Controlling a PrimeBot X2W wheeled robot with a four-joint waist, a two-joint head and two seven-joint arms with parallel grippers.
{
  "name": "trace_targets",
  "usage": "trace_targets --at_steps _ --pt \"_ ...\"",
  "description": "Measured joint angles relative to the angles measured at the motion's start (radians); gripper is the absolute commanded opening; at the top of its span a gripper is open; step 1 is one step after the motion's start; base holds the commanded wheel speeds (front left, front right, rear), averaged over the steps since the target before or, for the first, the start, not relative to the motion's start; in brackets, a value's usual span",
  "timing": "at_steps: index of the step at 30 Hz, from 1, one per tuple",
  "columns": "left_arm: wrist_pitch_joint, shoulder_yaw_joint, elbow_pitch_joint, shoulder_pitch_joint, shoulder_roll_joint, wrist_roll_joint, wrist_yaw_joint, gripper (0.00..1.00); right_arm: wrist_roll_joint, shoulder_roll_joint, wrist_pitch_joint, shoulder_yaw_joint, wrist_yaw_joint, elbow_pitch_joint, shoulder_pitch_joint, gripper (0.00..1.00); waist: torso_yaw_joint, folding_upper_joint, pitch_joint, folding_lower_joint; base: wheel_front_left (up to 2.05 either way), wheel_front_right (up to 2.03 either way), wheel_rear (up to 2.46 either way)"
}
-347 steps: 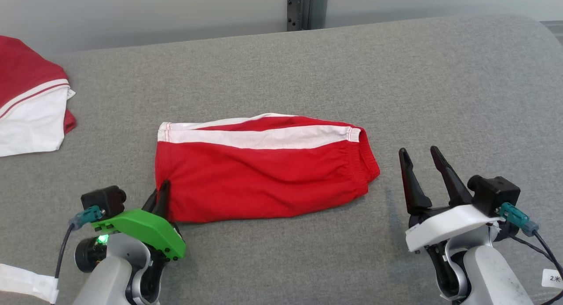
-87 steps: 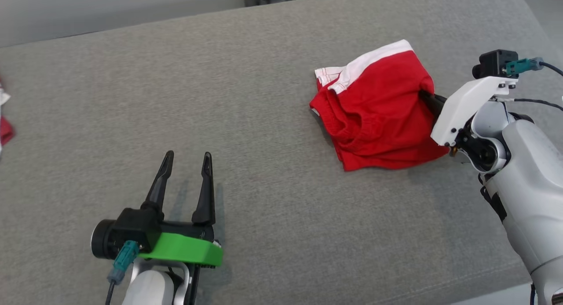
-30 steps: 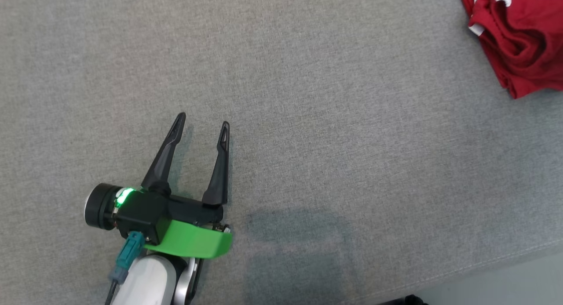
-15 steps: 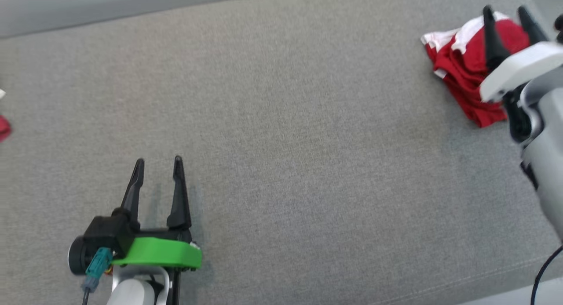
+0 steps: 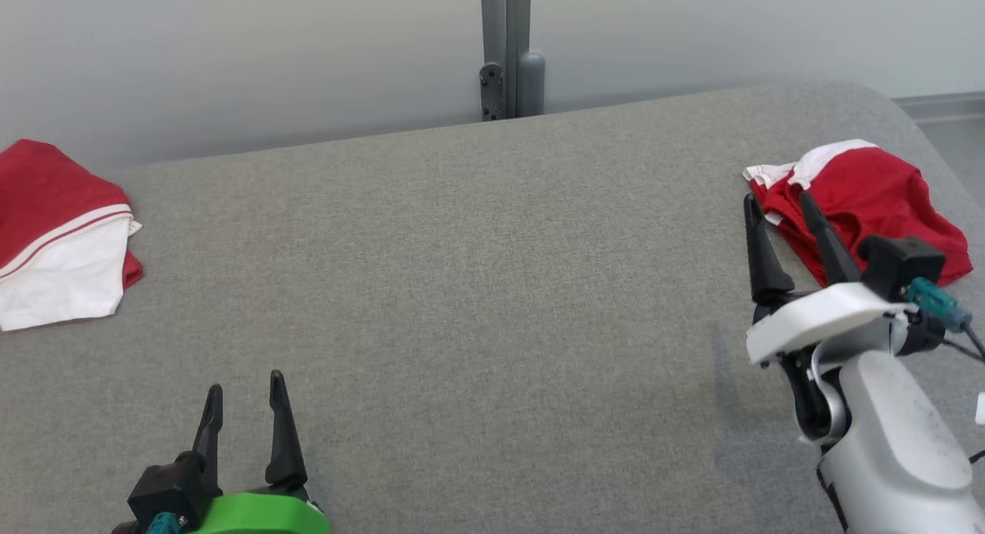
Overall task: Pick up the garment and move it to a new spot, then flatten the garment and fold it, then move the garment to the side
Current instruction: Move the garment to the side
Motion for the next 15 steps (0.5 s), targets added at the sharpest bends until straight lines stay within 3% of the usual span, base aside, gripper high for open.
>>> trace_targets --at_steps 6,10,15 --pt "0.0 0.011 -0.009 0.036 -0.008 0.03 -0.004 1.0 -0.123 0.107 0.0 -0.059 0.0 -0.183 0.194 1.0 0.043 0.0 -0.041 0.0 0.0 0.0 0.0" --pt "0.0 0.009 -0.01 0.037 -0.016 0.036 -0.01 1.0 -0.165 0.127 0.0 -0.053 0.0 -0.262 0.294 1.0 0.066 0.0 -0.054 0.0 0.0 0.0 0.0" --pt "0.0 0.001 -0.002 0.034 -0.019 0.041 -0.025 1.0 -0.131 0.13 0.0 -0.018 0.0 -0.291 0.337 1.0 0.079 0.0 -0.059 0.0 0.0 0.0 0.0"
